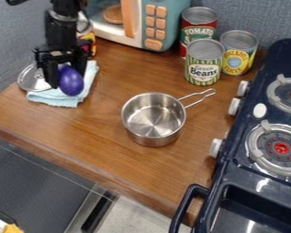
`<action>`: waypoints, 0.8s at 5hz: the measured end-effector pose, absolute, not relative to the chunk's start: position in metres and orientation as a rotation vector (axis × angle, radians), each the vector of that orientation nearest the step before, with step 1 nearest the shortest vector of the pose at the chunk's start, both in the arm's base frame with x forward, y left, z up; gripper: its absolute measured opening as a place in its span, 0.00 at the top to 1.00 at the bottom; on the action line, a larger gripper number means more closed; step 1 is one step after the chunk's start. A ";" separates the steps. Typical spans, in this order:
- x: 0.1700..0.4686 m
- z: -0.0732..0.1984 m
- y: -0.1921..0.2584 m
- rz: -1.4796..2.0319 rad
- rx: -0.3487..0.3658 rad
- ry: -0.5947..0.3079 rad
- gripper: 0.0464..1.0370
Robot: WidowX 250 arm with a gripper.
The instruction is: Move the blue object below the blue cloth
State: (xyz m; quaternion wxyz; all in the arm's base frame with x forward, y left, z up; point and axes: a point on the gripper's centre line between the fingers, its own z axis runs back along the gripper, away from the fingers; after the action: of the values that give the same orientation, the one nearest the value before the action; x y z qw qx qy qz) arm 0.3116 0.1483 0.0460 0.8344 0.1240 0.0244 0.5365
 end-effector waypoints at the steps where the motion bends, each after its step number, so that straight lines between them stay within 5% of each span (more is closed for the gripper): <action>1: 0.313 0.042 0.144 1.142 0.290 0.027 0.30; 4: 0.297 0.021 0.147 1.400 0.257 0.011 0.30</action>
State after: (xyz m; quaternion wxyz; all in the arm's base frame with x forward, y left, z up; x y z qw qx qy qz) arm 0.2966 0.1469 0.0207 0.7573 0.1178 0.0052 0.6424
